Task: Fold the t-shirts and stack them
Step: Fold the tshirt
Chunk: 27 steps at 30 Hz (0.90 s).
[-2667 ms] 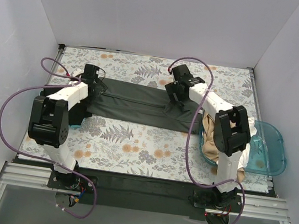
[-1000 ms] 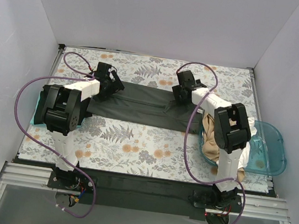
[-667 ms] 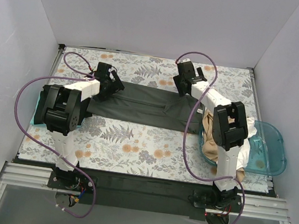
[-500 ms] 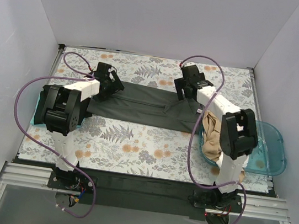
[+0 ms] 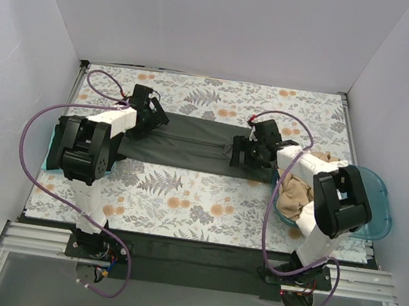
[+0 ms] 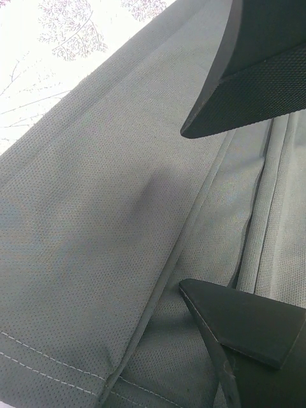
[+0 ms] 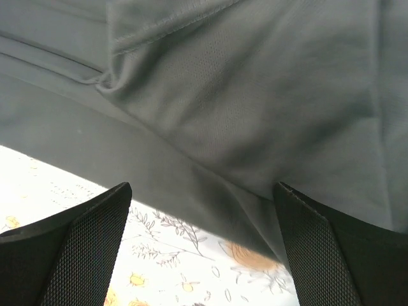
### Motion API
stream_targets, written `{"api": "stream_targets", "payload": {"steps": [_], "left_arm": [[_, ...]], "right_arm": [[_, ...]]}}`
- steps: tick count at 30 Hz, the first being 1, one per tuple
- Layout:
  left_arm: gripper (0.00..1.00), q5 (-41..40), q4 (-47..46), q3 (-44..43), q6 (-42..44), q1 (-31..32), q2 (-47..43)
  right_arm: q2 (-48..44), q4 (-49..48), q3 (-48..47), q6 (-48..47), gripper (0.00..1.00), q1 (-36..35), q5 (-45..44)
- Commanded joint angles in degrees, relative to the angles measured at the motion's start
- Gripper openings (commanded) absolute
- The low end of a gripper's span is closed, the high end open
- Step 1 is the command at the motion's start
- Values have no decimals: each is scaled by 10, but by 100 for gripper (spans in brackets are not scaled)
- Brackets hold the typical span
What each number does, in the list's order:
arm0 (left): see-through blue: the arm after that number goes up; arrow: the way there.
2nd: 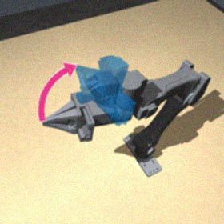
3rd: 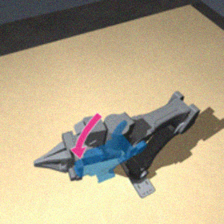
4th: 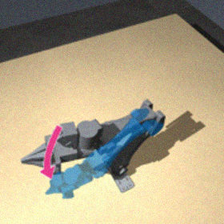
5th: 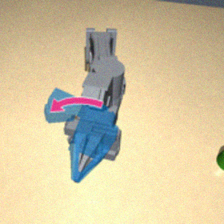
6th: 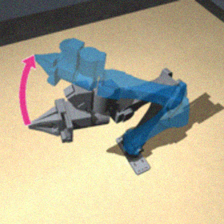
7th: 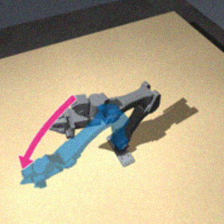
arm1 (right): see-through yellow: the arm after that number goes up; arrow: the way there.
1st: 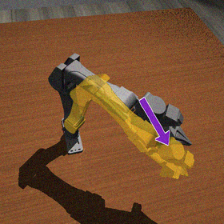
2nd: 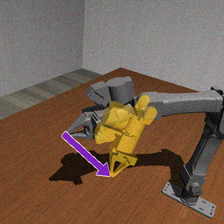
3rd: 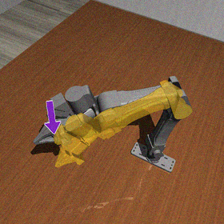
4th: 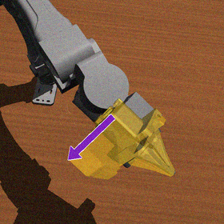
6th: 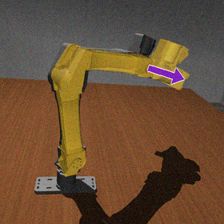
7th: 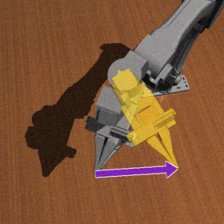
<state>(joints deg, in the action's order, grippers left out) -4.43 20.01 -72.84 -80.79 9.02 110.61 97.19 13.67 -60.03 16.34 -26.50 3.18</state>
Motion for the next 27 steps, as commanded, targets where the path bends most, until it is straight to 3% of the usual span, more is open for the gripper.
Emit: {"api": "stream_targets", "payload": {"steps": [1,7,16,21,27], "left_arm": [[93,-5,28,9,-2,0,22],[92,12,33,89,-30,12,1],[92,-10,51,225,-139,117,-126],[93,15,52,319,-259,218,-193],[93,24,52,352,-428,353,-235]], "right_arm": [[27,-30,-17,24,98,10,49],[113,-30,-68,19,98,58,68],[292,-18,-277,-27,98,68,175],[379,-5,-435,-39,98,61,253],[466,2,-566,-29,98,37,237]]}}
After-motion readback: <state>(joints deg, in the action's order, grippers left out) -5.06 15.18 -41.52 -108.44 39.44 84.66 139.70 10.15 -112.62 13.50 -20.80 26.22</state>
